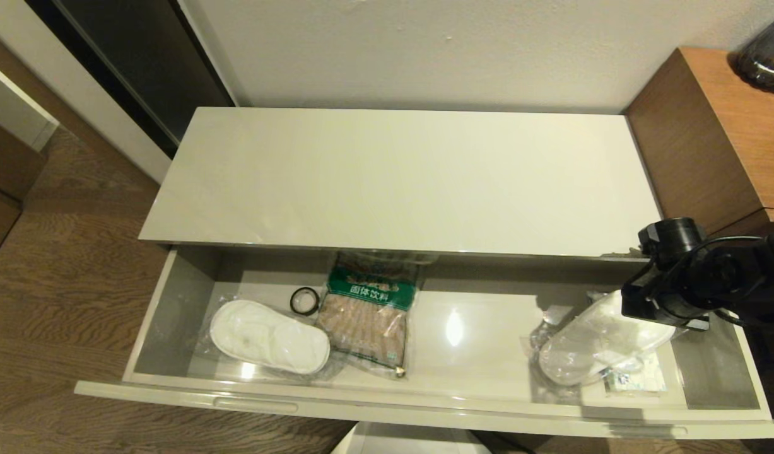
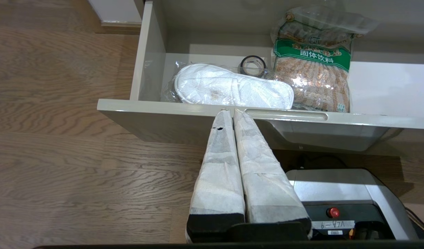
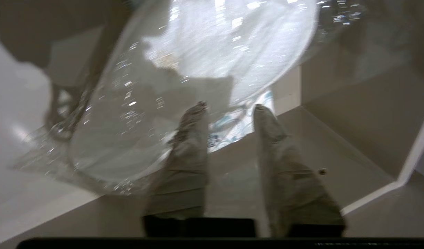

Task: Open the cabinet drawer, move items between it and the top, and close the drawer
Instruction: Take out the disposable slippers from the drawer

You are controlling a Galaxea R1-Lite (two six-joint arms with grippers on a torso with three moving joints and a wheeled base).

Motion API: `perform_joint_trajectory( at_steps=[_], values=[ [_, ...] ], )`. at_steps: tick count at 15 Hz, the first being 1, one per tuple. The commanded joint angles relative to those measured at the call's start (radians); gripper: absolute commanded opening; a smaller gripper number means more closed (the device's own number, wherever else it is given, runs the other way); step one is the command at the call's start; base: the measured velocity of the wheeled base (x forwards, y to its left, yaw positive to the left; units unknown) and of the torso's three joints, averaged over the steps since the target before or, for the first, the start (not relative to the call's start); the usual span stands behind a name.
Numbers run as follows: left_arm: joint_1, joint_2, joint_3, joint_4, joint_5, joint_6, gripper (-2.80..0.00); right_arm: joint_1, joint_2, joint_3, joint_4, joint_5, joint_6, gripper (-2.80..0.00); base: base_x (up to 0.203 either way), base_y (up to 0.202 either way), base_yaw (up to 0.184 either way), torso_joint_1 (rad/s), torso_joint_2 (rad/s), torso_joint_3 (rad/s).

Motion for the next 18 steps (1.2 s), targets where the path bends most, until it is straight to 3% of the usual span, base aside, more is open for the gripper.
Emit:
perform_joint_trajectory(
  at_steps=[1,5,12,15,18],
  values=[
    [0.0,0.001,0.001,-0.001,0.0,-0.001,-2.8,-0.017,0.002,-0.016,0.005,-0.003,0.01,0.0,0.0,0.0,0.0,0.0,0.0,0.0],
    [-0.001,0.001,0.0,-0.001,0.0,-0.002,-2.8,-0.017,0.02,0.029,-0.023,-0.017,0.021,0.0,0.0,0.0,0.0,0.0,0.0,0.0],
    [0.0,0.001,0.0,-0.001,0.001,0.0,-2.8,-0.017,0.085,0.244,-0.444,-0.03,0.006,0.0,0.0,0.0,0.0,0.0,0.0,0.0],
    [-0.001,0.001,0.0,-0.001,0.0,-0.002,-2.8,-0.04,0.17,0.277,-0.638,-0.032,-0.043,0.0,0.0,0.0,0.0,0.0,0.0,0.0],
    [-0.001,0.001,0.0,-0.001,0.0,-0.001,-2.8,-0.069,0.278,0.356,-0.917,-0.034,-0.102,0.0,0.0,0.0,0.0,0.0,0.0,0.0]
  ],
)
